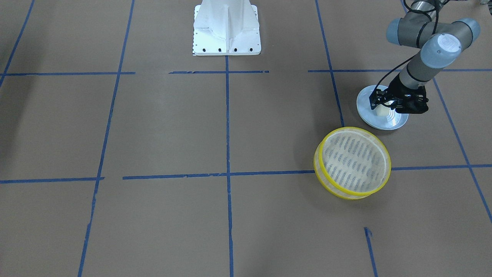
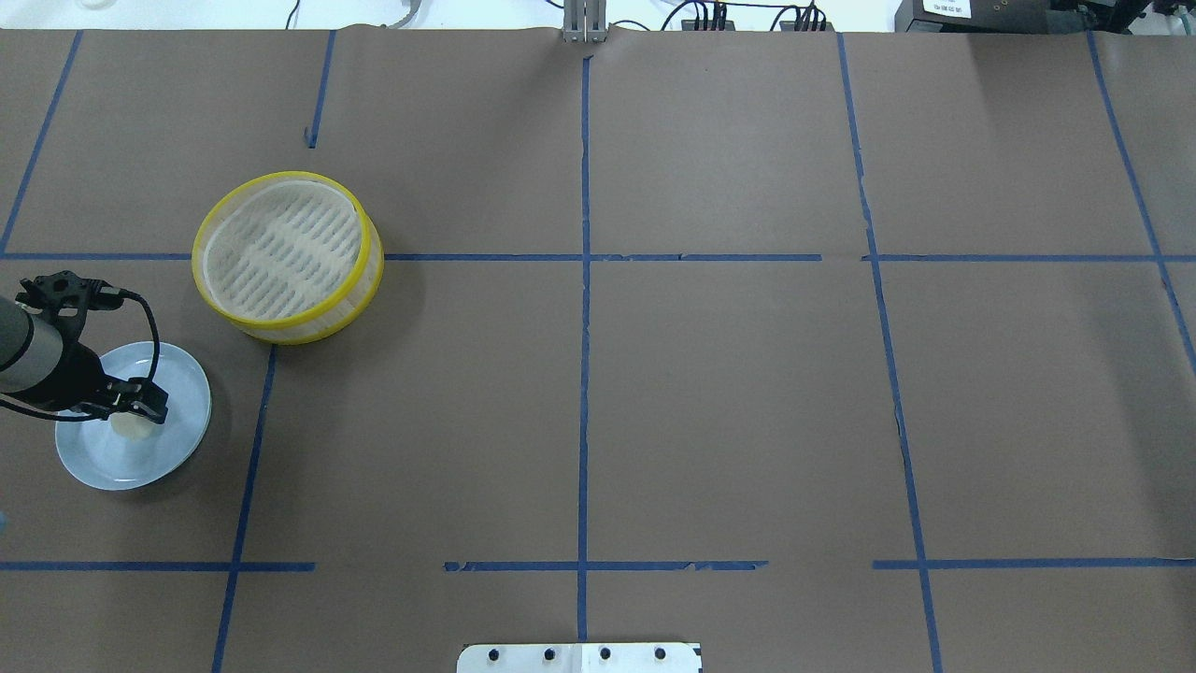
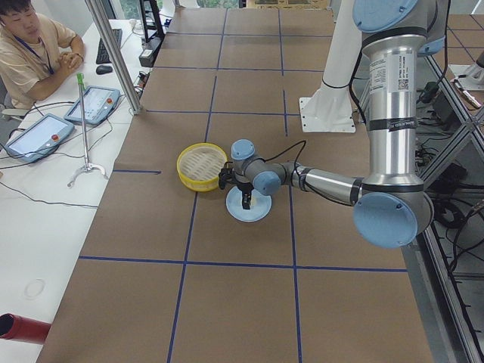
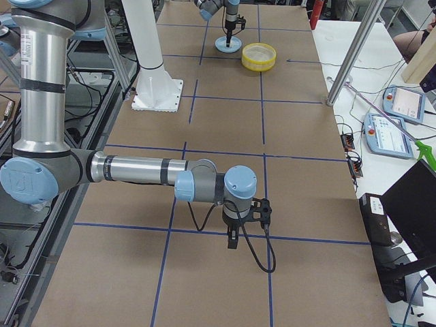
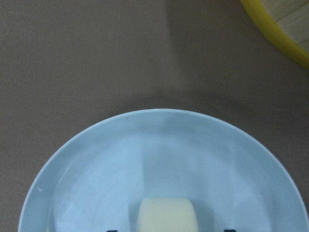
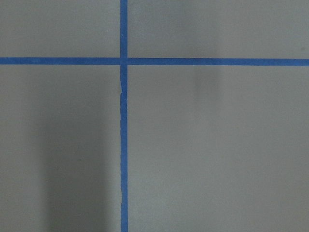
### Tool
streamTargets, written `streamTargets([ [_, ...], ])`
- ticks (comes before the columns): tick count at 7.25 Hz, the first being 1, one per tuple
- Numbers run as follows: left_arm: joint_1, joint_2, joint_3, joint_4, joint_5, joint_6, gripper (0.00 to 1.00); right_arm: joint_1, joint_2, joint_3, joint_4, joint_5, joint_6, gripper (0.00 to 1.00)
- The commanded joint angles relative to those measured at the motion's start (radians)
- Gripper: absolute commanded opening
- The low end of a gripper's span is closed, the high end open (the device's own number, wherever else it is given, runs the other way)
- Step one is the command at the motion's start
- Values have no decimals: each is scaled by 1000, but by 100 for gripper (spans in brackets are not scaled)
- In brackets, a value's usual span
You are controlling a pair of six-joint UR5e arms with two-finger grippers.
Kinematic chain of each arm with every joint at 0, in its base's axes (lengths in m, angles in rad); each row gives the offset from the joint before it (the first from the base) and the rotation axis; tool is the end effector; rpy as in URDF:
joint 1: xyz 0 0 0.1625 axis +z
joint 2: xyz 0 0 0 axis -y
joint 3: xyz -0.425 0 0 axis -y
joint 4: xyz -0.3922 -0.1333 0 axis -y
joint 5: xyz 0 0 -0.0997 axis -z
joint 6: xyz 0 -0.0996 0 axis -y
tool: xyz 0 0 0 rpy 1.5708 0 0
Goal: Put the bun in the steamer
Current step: 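Close the left gripper on the white bun and lift it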
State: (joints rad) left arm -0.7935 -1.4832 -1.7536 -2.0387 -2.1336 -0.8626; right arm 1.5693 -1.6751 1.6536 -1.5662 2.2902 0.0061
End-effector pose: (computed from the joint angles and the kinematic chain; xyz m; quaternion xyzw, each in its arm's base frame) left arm 0.2813 -0.4002 0.5666 -0.0129 0.3772 0.0377 0.9253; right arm 0.0670 -0.4464 0.6702 -0.0092 -0.3520 0.0051 0.9360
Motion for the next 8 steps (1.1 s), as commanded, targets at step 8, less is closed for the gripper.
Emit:
streamTargets([
  [8, -67, 23, -203, 70, -41, -22, 32, 0, 0, 0, 0, 0, 0, 100],
])
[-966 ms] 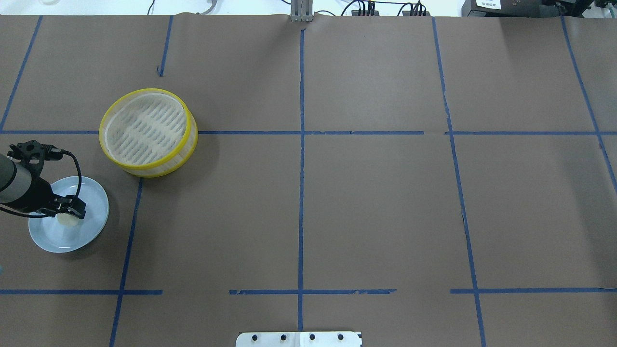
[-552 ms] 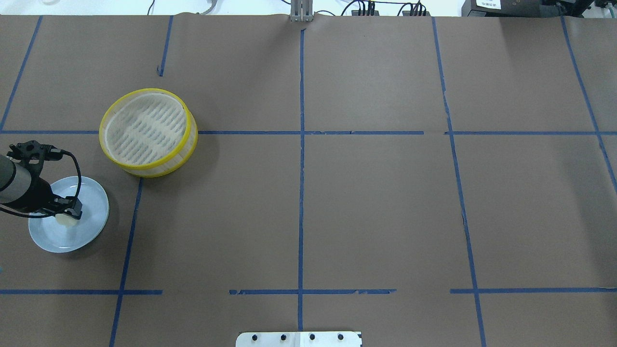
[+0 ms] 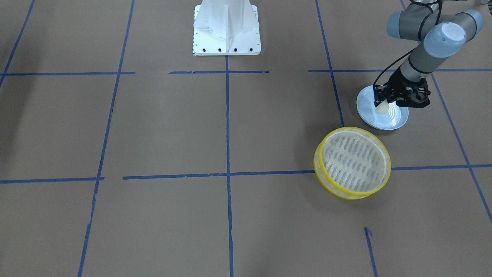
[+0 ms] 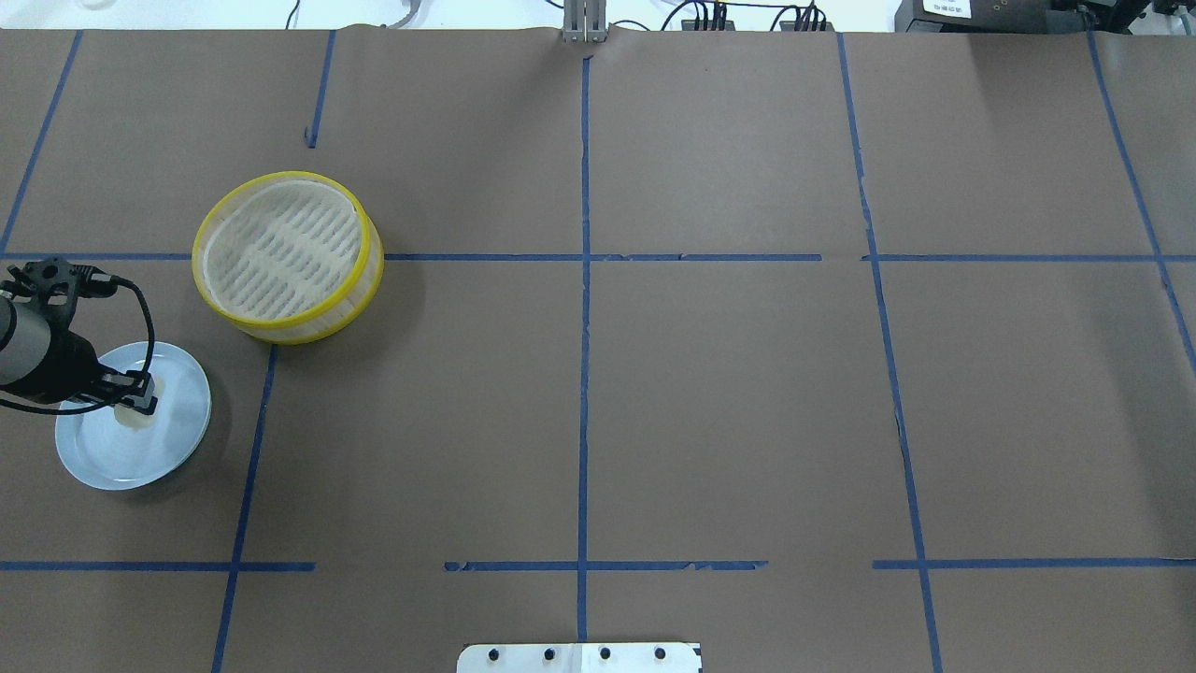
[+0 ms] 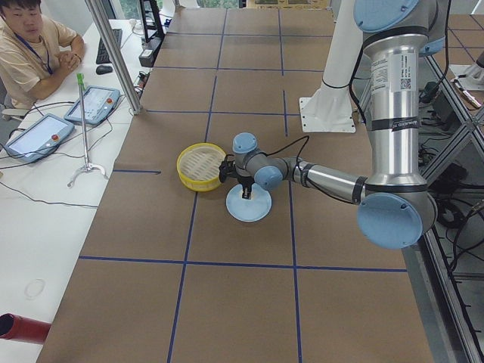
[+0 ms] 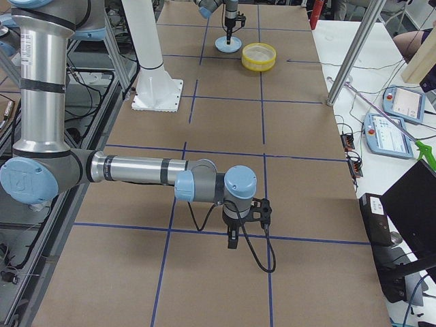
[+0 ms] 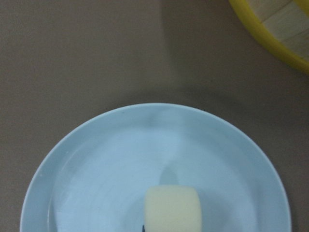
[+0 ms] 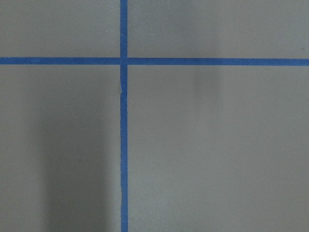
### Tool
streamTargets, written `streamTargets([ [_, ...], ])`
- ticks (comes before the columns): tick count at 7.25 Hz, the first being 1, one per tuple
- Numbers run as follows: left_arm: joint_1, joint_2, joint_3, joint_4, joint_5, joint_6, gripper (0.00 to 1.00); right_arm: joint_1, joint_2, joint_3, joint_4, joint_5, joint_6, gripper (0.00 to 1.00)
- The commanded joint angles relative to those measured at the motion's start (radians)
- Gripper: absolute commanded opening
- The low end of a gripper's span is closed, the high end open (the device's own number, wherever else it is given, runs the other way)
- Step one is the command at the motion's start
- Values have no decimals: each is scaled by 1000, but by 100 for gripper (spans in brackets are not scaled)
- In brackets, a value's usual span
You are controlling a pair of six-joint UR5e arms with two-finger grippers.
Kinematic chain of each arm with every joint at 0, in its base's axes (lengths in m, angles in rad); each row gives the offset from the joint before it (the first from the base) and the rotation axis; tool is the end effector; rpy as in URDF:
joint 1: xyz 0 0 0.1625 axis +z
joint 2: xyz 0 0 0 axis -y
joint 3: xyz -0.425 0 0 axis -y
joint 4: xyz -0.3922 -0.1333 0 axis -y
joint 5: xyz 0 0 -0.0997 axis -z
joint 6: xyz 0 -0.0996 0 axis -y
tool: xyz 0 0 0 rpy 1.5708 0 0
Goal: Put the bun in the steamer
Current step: 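Carry the bun with the left gripper over the yellow steamer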
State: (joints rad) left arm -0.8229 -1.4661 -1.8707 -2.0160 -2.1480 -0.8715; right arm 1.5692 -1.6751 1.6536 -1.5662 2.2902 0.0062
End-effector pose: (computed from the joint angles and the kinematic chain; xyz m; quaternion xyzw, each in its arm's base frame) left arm 0.2619 -0.3984 0.5165 0.0125 0.4048 0.0332 0.9137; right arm 0.0670 -0.4464 0.6702 -0.0093 -0.3519 0.0051 0.9360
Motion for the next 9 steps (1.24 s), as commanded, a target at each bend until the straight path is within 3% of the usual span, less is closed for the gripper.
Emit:
streamTargets([
  [1, -104, -40, -108, 110, -44, -15, 31, 0, 0, 0, 0, 0, 0, 100],
  [2, -119, -131, -104, 171, -44, -20, 31, 0, 0, 0, 0, 0, 0, 100],
  [3, -119, -269, -81, 315, -41, -20, 31, 0, 0, 0, 0, 0, 0, 100],
  [4, -117, -418, 29, 415, -30, -20, 31, 0, 0, 0, 0, 0, 0, 100],
  [5, -116, -486, 121, 418, -29, -18, 32, 0, 0, 0, 0, 0, 0, 100],
  [9, -66, -502, 307, 263, -10, -11, 34, 0, 0, 0, 0, 0, 0, 100],
])
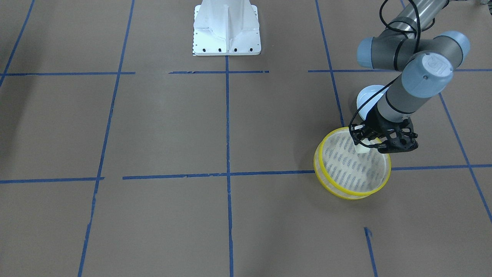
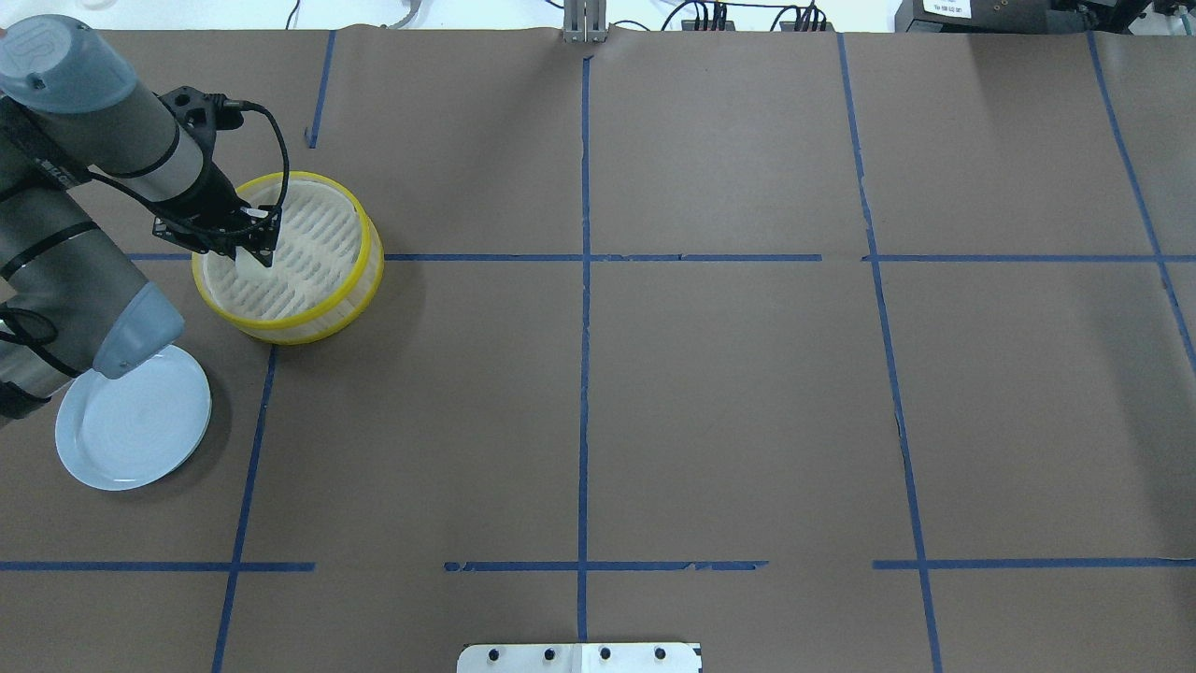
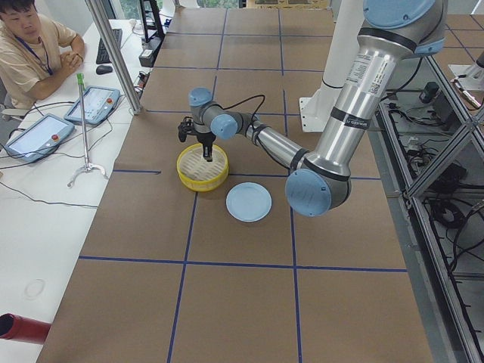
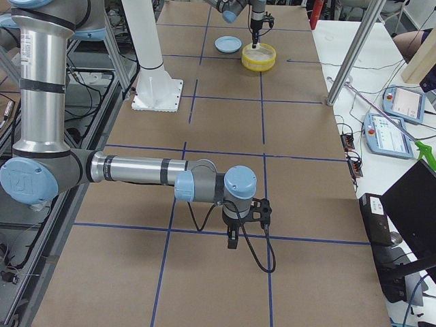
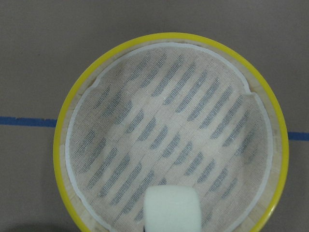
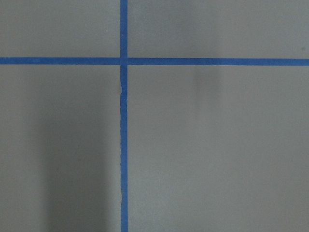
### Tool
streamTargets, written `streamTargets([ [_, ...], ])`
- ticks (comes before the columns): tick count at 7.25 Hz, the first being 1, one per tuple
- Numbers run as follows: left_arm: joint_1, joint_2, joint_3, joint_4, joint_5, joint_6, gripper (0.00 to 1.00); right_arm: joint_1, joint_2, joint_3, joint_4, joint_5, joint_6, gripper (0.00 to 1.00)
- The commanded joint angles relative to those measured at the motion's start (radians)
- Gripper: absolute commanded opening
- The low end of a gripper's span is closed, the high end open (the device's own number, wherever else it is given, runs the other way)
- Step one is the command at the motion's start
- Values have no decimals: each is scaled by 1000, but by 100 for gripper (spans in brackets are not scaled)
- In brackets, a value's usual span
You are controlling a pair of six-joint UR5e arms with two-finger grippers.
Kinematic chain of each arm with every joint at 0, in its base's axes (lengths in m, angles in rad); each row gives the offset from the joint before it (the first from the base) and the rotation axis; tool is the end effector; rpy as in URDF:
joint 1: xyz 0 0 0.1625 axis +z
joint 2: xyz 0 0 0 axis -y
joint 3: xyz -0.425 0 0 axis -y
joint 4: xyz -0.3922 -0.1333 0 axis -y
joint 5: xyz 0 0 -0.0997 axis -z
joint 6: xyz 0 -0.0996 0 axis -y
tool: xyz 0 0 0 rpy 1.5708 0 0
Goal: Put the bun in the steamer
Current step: 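Lower the bun into the steamer and open the left gripper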
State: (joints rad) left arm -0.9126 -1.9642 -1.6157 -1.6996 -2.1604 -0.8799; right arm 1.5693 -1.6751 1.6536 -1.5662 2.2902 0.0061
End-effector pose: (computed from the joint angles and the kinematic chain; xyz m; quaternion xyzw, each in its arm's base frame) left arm 0.3339 -0.5592 0.4048 -0.0016 0.3866 -0.0208 0.9220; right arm 0.0670 -0.4464 0.6702 -0.0092 -0.3520 0.0051 0.9360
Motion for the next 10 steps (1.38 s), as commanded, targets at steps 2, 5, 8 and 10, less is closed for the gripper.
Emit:
streamTargets([
  [2, 35, -8, 85, -91, 2, -7, 36, 0, 0, 0, 0, 0, 0, 100],
  [5, 46, -22, 108, -91, 2, -8, 36, 0, 0, 0, 0, 0, 0, 100],
  [8, 49, -32, 112, -91, 2, -8, 54, 0, 0, 0, 0, 0, 0, 100],
  [10, 49, -30, 106, -91, 2, -7, 91, 0, 0, 0, 0, 0, 0, 100],
])
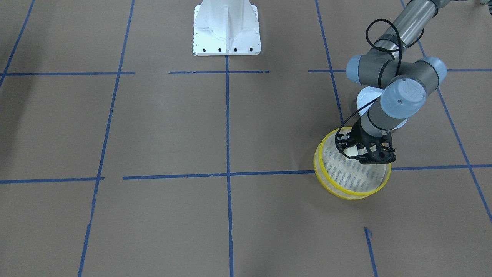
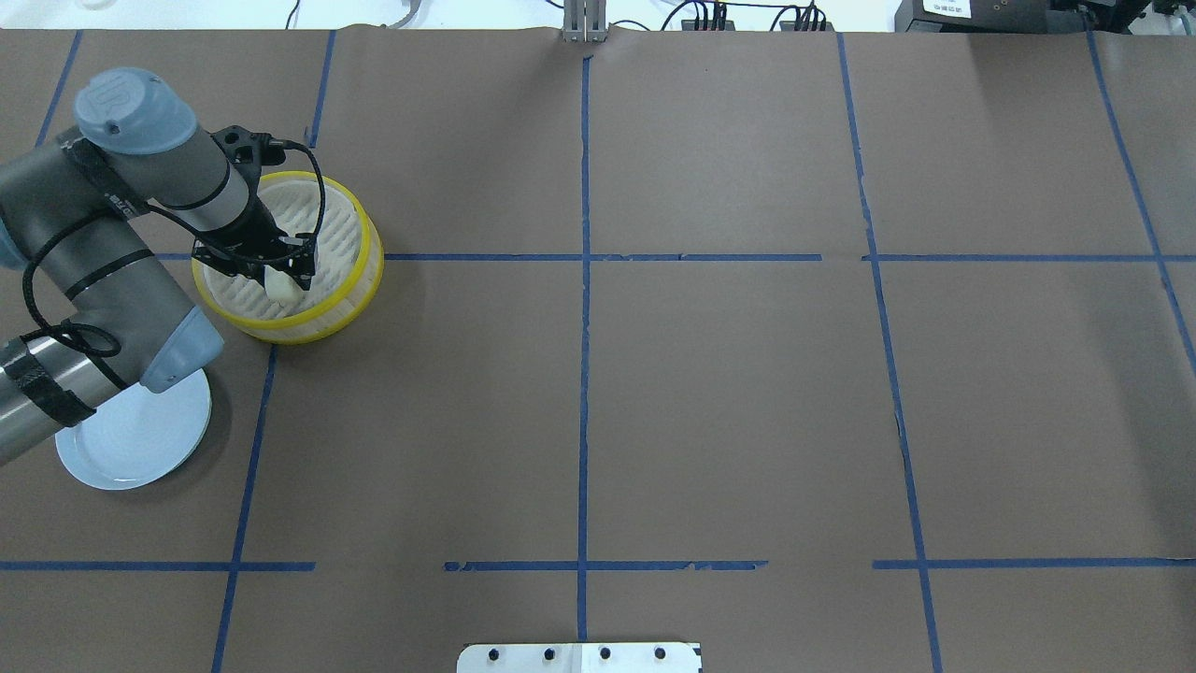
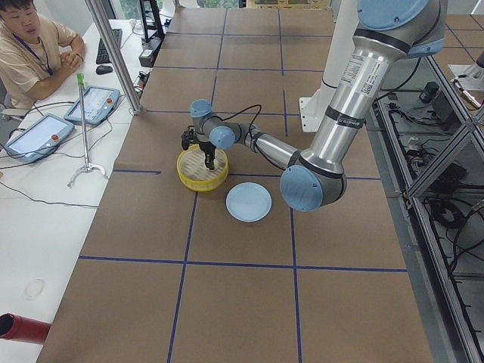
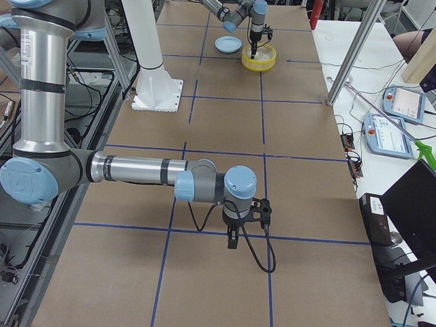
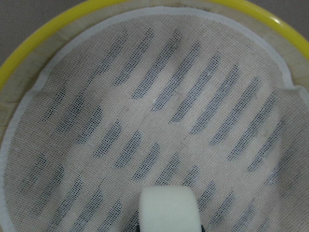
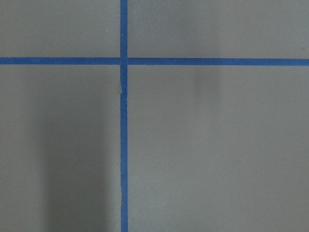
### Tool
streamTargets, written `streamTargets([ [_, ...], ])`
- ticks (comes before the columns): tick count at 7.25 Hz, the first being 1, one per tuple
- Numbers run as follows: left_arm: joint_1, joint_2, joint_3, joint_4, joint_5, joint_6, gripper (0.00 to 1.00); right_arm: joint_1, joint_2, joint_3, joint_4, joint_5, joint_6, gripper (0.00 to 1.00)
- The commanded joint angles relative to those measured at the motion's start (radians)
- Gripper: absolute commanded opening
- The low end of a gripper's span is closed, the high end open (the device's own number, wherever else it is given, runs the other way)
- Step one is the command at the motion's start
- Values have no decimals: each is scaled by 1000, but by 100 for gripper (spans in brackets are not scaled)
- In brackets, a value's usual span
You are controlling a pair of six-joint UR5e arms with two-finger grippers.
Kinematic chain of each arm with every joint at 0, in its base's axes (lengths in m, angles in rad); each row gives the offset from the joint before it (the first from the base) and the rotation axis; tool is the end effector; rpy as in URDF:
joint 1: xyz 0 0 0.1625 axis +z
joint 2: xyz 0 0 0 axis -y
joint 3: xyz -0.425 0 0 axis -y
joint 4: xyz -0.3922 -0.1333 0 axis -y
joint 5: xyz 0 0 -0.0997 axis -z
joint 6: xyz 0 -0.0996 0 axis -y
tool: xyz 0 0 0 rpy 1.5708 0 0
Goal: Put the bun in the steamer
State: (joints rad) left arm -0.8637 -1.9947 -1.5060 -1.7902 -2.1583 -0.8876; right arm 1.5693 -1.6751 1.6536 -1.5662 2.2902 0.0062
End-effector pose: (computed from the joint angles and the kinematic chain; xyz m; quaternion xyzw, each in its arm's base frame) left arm 0.3764 -0.5607 0.4269 -0.0078 0.3892 -0.0004 0.9211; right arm 0.0670 -0.4464 0.6702 -0.0093 -0.3519 0.0052 0.9360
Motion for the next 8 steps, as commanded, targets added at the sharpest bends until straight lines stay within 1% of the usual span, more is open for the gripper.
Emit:
streamTargets([
  [1, 0, 2, -9, 0, 2, 1, 99, 0, 0, 0, 0, 0, 0, 100],
  [2, -9, 7, -35, 5, 2, -2, 99, 0, 0, 0, 0, 0, 0, 100],
  [4, -82, 16, -127, 40, -5, 9, 99, 0, 0, 0, 0, 0, 0, 100],
  [5, -124, 72, -193, 101, -8, 75, 99, 0, 0, 0, 0, 0, 0, 100],
  [6, -177, 135, -233, 103, -8, 204, 99, 0, 0, 0, 0, 0, 0, 100],
  [8, -311, 267, -250, 97, -12, 477, 99, 0, 0, 0, 0, 0, 0, 100],
])
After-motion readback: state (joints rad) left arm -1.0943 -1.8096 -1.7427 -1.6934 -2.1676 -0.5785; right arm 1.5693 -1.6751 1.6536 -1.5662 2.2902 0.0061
